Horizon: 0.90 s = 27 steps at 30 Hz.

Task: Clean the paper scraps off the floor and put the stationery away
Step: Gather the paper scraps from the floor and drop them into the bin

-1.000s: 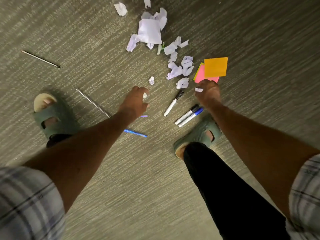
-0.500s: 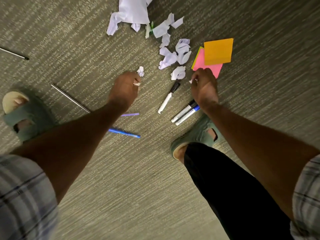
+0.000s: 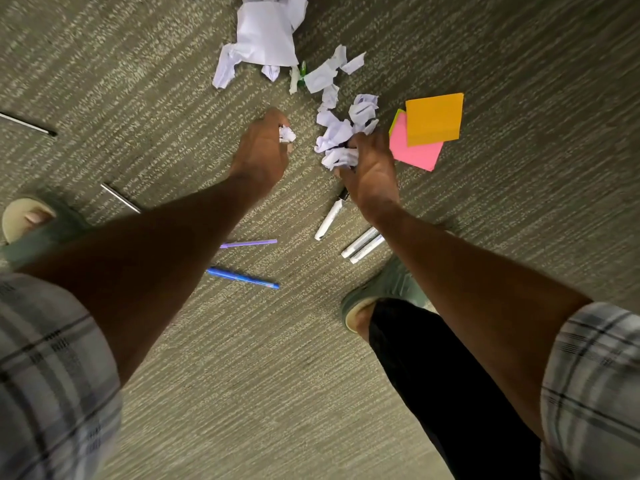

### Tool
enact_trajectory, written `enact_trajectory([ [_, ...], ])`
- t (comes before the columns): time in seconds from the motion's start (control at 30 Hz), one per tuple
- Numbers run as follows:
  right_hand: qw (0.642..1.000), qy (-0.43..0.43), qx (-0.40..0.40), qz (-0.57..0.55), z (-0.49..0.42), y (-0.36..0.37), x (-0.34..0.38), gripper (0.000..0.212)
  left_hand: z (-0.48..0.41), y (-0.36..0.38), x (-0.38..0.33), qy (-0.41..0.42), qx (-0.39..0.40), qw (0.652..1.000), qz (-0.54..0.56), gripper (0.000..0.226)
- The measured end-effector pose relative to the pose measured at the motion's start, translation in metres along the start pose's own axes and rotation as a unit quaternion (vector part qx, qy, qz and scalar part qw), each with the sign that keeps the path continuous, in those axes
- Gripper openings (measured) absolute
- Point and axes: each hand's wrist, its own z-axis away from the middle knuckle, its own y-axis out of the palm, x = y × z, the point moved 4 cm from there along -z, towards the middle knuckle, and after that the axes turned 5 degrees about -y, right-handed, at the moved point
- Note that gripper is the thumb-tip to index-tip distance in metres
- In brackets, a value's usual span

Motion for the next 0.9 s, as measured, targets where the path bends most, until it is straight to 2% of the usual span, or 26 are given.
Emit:
enact_trajectory([
  [0.1,0.999,-0.026,-0.033,-0.009,-0.001,-0.006,0.005,0.031,0.001,-0.003,0.006,0.021,-0.002,0.999,0.024,0.029],
  [0.3,0.992,-0.039,-0.121,0.019,-0.005,-0.039,0.008,0.028,-0.003,-0.045,-0.002,0.103,-0.091,0.989,0.052,0.029],
  [0.4,0.994,-0.055,-0.092,0.002,-0.022,-0.046,0.010,0.050,-0.024,-0.069,-0.017,0.125,-0.124,0.984,-0.001,0.033],
  [0.5,0.999,-0.044,-0.006,0.002,-0.041,-0.039,0.013,0.098,-0.050,-0.088,-0.026,0.124,-0.140,0.980,-0.070,0.026],
  [0.6,0.991,-0.092,0.040,0.084,-0.047,-0.026,0.025,0.124,-0.071,-0.094,-0.030,0.121,-0.100,0.979,-0.133,0.018],
  [0.73,0.975,-0.116,-0.014,0.191,-0.063,-0.026,0.043,0.145,-0.089,-0.091,-0.041,0.148,-0.020,0.975,-0.164,0.011],
  [0.83,0.962,-0.148,0.015,0.228,-0.083,-0.030,0.049,0.146,-0.101,-0.080,-0.042,0.146,0.073,0.962,-0.220,0.016],
  [0.9,0.947,-0.184,0.064,0.254,-0.096,-0.024,0.049,0.133,-0.108,-0.073,-0.041,0.139,0.119,0.942,-0.283,0.021],
])
